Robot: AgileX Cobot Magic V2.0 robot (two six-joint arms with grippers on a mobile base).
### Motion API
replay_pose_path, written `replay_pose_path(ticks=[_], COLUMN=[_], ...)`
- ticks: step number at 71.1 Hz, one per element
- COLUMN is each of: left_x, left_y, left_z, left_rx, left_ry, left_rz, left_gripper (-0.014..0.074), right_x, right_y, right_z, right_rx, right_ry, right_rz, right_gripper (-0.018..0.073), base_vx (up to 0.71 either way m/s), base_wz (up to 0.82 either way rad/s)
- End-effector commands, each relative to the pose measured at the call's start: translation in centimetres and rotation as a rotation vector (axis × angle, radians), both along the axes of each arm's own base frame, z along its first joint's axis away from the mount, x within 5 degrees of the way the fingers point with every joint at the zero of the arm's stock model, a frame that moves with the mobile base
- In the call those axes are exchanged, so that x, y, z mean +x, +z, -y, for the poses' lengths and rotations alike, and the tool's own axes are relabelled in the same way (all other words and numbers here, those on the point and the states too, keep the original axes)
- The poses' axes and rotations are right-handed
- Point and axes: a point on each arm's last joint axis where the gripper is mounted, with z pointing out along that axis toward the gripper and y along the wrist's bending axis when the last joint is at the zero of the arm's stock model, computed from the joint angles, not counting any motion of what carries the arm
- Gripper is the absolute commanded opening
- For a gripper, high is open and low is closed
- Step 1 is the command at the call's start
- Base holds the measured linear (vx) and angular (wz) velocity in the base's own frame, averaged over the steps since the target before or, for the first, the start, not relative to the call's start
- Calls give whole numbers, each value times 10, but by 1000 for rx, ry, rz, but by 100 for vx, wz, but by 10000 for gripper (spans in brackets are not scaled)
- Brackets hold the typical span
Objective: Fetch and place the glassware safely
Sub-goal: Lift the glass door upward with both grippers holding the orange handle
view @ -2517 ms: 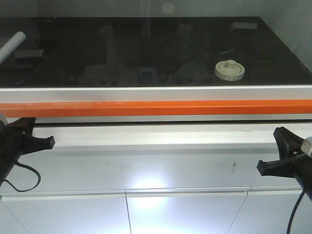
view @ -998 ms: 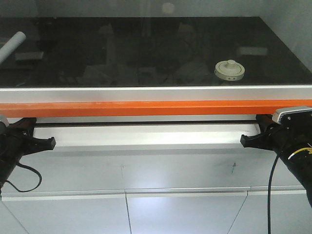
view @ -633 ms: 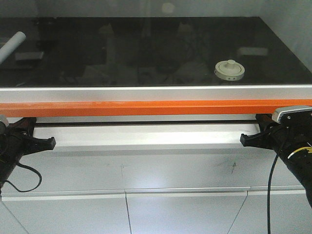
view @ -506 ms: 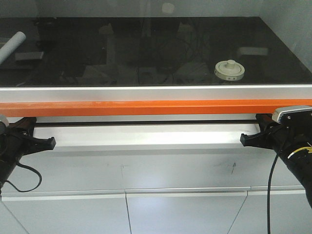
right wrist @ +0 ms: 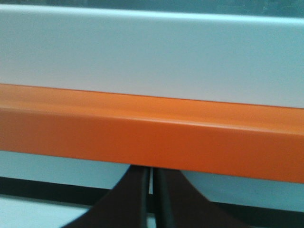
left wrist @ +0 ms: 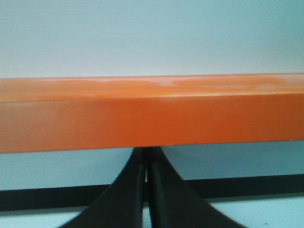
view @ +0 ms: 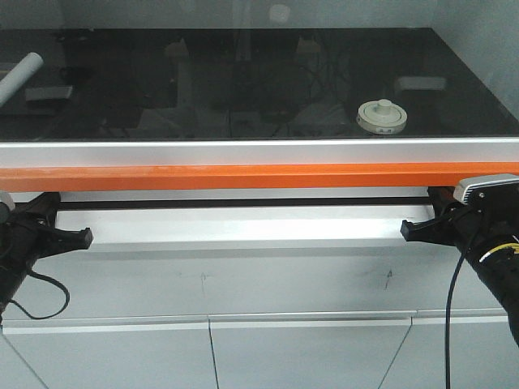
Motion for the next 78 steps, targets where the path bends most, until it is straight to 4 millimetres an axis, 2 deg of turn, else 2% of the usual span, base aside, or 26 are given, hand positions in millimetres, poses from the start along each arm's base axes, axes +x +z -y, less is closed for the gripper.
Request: replay_pose_path(ticks=[1, 33, 65, 78], left_x=[2, -3, -4, -7], left_y=[34, 52, 56, 64], left_z=[1, 1, 0, 0], left_rx=[-17, -19, -20, -21], left_ry=[-1, -2, -1, 0], left_rz=[278, 346, 360, 387], left_gripper=[-7, -7, -7, -7], right_x=[3, 3, 2, 0], right_y=[36, 38, 42, 51], right_z=[1, 0, -1, -1], right_rx=[18, 25, 28, 24], right_ry=[3, 5, 18, 17], right_rz=[271, 297, 337, 357], right_gripper=[-1, -1, -1, -1], base_vx=[0, 0, 0, 0], base_wz=[0, 0, 0, 0])
